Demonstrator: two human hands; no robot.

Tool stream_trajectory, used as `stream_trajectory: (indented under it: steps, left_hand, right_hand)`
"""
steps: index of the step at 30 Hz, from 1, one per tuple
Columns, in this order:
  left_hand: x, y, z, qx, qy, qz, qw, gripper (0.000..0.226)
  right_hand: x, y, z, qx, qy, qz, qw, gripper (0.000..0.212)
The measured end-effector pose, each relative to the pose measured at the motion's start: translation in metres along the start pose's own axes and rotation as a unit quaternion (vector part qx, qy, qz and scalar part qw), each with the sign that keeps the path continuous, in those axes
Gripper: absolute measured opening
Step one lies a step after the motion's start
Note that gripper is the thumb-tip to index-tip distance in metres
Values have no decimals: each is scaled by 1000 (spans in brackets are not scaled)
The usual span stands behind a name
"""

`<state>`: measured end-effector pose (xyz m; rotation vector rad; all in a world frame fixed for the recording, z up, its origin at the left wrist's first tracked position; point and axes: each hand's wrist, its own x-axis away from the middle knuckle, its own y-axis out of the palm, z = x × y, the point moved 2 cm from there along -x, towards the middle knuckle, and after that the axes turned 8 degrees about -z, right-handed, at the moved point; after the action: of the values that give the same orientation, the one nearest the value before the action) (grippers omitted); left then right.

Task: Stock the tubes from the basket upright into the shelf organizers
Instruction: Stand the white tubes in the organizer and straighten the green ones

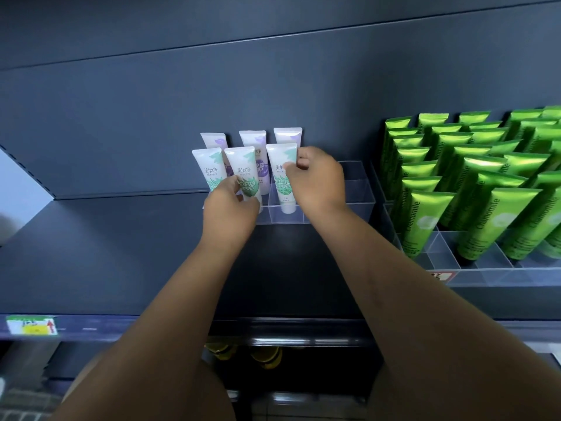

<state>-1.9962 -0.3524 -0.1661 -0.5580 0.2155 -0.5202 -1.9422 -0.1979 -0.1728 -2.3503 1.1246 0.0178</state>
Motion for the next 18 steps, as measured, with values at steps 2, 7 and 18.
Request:
stream_trajectory:
  steps: [2, 7, 18]
  left_hand:
    - [8, -4, 3, 17, -8, -1, 1000, 25]
    - [40, -24, 8, 6, 5, 31, 999, 17]
    - [201, -145, -62, -354, -90, 213, 906, 78]
  right_hand:
    - [10, -5, -6, 166, -29, 21, 985, 19]
    - [62, -3, -31, 350, -37, 6, 936, 49]
    - [208, 52, -124, 211, -230, -232, 921, 69]
